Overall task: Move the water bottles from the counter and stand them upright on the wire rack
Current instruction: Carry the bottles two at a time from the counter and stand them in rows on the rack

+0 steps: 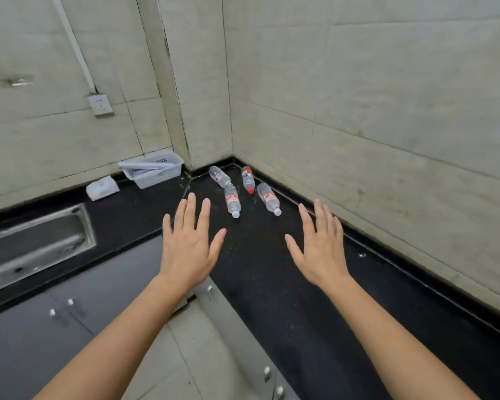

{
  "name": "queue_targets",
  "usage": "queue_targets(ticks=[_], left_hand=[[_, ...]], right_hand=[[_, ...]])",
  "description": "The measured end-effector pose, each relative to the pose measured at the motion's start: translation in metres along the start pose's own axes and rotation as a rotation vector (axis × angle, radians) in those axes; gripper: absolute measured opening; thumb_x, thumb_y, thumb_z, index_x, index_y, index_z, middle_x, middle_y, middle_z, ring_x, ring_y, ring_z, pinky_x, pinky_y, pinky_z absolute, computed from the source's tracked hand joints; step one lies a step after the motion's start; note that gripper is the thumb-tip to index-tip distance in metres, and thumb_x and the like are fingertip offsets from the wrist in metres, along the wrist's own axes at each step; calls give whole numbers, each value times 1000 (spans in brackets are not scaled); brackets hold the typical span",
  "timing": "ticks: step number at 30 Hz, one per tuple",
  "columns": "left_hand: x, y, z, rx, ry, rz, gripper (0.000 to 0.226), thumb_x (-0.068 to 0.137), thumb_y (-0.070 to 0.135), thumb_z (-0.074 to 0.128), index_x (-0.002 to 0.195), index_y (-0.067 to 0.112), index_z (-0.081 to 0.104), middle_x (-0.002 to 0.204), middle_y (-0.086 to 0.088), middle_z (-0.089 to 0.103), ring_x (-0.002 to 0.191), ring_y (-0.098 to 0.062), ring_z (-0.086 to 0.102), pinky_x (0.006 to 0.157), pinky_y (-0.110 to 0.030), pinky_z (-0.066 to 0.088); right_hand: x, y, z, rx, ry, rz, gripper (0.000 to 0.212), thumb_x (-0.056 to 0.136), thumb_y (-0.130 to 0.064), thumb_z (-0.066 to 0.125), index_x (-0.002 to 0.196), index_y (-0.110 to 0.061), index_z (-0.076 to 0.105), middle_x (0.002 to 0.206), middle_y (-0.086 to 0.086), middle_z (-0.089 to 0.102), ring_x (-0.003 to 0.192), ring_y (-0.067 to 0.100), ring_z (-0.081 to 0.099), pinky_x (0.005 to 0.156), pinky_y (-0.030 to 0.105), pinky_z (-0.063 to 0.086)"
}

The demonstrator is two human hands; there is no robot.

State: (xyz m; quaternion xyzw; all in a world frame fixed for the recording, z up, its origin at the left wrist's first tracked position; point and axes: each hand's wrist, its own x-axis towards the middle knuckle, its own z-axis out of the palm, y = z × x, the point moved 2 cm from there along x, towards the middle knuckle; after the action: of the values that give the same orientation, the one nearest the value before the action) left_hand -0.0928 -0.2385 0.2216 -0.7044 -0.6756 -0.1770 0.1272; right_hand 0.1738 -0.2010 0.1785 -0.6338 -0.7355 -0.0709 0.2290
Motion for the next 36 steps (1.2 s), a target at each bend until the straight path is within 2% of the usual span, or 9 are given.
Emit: queue_targets(ticks=[5,10,14,21,26,31,33,36], left_hand=[[92,-34,60,26,-44,54,72,98,56,29,154,10,33,162,-19,27,148,-37,30,112,-61,32],[195,-65,110,40,-122,73,76,96,58,27,155,10,31,163,-18,25,148,-36,30,113,-61,33],[262,-80,144,32,-148,107,73,98,53,37,156,11,26,164,-18,22,149,-36,27,115,-60,29],[331,-92,256,2,-400,230,86,94,41,53,159,9,8,168,-15,4,154,-33,10,120,-58,21],[372,-95,352,40,-655,406,100,89,38,59,159,10,-6,167,-17,-9,155,-33,-5,121,-60,14],[405,-95,435,114,-834,721,118,83,45,71,157,20,-17,163,-22,-22,151,-40,-18,117,-66,2],[412,-95,460,135,-888,879,114,82,49,71,159,26,-10,163,-21,-23,151,-40,-20,116,-68,0],[415,-98,487,76,-934,1089,77,91,47,62,156,39,20,167,-14,-11,153,-36,-15,113,-74,-4]], right_hand=[[90,-9,75,53,-21,51,74,99,-51,49,159,-15,25,167,20,15,154,37,17,123,52,18],[187,-8,130,83,-98,122,74,98,-46,53,158,-10,29,164,25,23,150,42,24,120,54,25],[246,-3,158,105,-144,200,75,98,-43,54,159,-9,26,164,25,22,151,41,23,119,53,25],[284,17,236,93,-267,345,77,97,-39,57,159,-9,23,165,23,20,150,39,25,116,51,32],[295,27,291,48,-412,557,79,99,-39,55,161,-9,16,165,21,17,150,38,24,113,50,36],[321,31,342,73,-544,727,86,97,-36,59,162,-12,9,167,17,13,152,37,19,116,49,32],[328,29,366,126,-568,806,90,96,-35,62,162,-12,6,167,16,12,152,37,17,118,50,30],[330,24,399,181,-622,913,97,96,-32,64,161,-12,-4,168,17,8,153,37,13,121,51,28]])
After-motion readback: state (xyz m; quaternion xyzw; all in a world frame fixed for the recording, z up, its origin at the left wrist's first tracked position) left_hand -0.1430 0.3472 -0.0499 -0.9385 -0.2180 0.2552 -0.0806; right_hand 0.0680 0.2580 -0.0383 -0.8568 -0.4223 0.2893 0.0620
